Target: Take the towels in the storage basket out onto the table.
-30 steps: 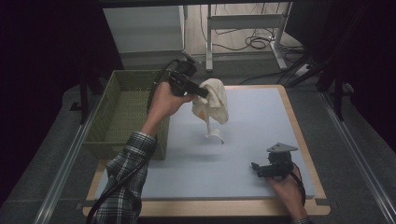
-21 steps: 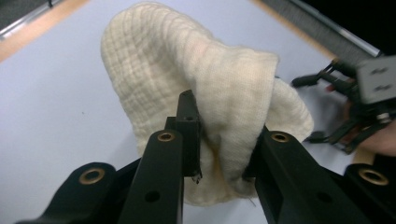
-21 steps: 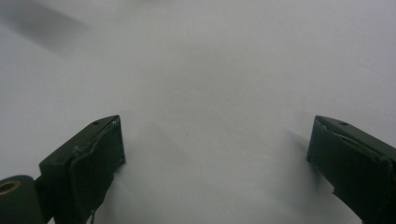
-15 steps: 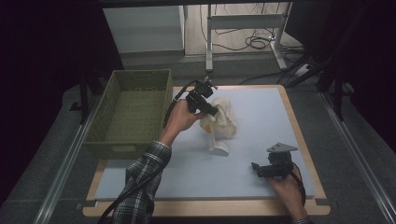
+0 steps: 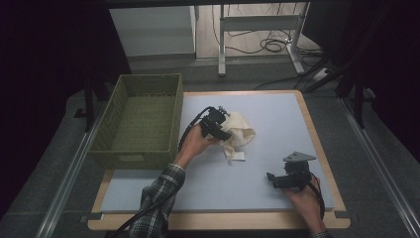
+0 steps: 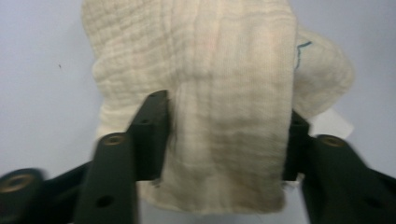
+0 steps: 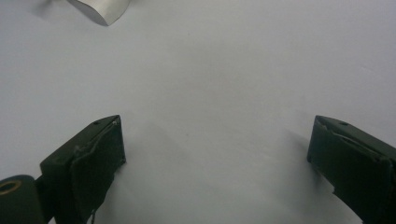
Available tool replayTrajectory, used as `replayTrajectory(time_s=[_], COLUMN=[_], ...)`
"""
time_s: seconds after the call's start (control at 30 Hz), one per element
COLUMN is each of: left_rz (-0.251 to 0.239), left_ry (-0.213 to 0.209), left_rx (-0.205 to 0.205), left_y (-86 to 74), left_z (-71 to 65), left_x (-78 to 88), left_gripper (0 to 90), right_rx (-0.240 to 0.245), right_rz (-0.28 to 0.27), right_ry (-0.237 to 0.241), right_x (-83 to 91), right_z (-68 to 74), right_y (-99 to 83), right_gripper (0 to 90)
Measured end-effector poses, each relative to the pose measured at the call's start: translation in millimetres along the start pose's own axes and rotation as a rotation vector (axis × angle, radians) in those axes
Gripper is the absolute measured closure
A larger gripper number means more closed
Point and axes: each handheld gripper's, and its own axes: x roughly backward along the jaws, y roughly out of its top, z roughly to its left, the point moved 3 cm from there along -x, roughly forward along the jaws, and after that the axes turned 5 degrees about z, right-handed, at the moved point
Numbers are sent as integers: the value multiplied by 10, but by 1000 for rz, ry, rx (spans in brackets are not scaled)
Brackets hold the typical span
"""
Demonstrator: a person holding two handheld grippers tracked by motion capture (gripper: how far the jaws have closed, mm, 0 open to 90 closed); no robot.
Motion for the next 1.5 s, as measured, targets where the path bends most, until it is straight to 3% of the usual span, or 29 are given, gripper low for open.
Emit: replayTrajectory(time_s=[0.1, 0.17, 0.23, 0.27, 0.37, 0.4, 0.47, 0.5, 0.67, 0.77, 0.87, 0.9, 1.0, 1.07, 1.1, 1.13, 1.17, 1.27, 1.33, 1.37, 1.4, 1.43, 1.5], left_rz=[-30, -38, -52, -52, -56, -53, -36, -36, -16, 4, 9, 17, 21, 15, 16, 10, 6, -7, -29, -42, -50, -60, -78], left_ry=[-3, 2, 6, 6, 6, 6, 0, 0, -22, -32, -32, -32, -33, -41, -52, -53, -58, -72, -89, -92, -92, -93, -102], left_rx=[23, 16, 16, 16, 15, 12, 7, 7, 29, 50, 54, 59, 56, 69, 78, 79, 78, 75, 71, 67, 67, 67, 61], left_y=[-43, -69, -96, -96, -122, -135, -177, -177, -252, -301, -309, -304, -291, -279, -273, -266, -262, -252, -239, -233, -229, -225, -212], left_z=[4, -1, -5, -5, -9, -12, -17, -17, 19, 47, 54, 54, 55, 61, 64, 62, 60, 44, 18, 3, -8, -23, -57], left_x=[46, 112, 198, 198, 268, 286, 324, 324, 341, 285, 254, 223, 200, 172, 151, 131, 131, 162, 226, 280, 318, 374, 507], left_gripper=[306, 300, 325, 343, 404, 404, 477, 507, 575, 554, 549, 561, 608, 692, 737, 832, 853, 866, 867, 868, 868, 869, 868], right_rx=[-1, 4, 20, 20, 43, 43, 34, 34, 15, 44, 47, 44, 54, 68, 61, 51, 58, 63, 71, 78, 78, 81, 87], right_rz=[0, 0, -12, -12, 0, 0, -7, -7, -38, -43, -43, -27, -12, 8, 2, -3, -4, 2, -14, -30, -30, -37, -39], right_ry=[0, 2, 22, 22, 59, 59, 107, 107, 154, 139, 140, 134, 122, 94, 105, 111, 109, 135, 151, 164, 164, 172, 175], right_x=[1, 3, 26, 26, -39, -39, -126, -126, -316, -510, -628, -743, -865, -936, -955, -941, -914, -820, -658, -493, -493, -336, -238], right_z=[-2, -3, -15, -15, -57, -57, -152, -152, -282, -311, -308, -298, -281, -267, -262, -260, -256, -235, -214, -213, -213, -214, -216], right_y=[1, 5, 48, 48, 199, 199, 369, 369, 741, 997, 1106, 1187, 1249, 1267, 1274, 1279, 1280, 1274, 1254, 1229, 1229, 1200, 1183], right_gripper=[44, 62, 234, 234, 347, 347, 438, 438, 525, 528, 525, 524, 544, 660, 743, 854, 868, 879, 884, 885, 885, 884, 885])
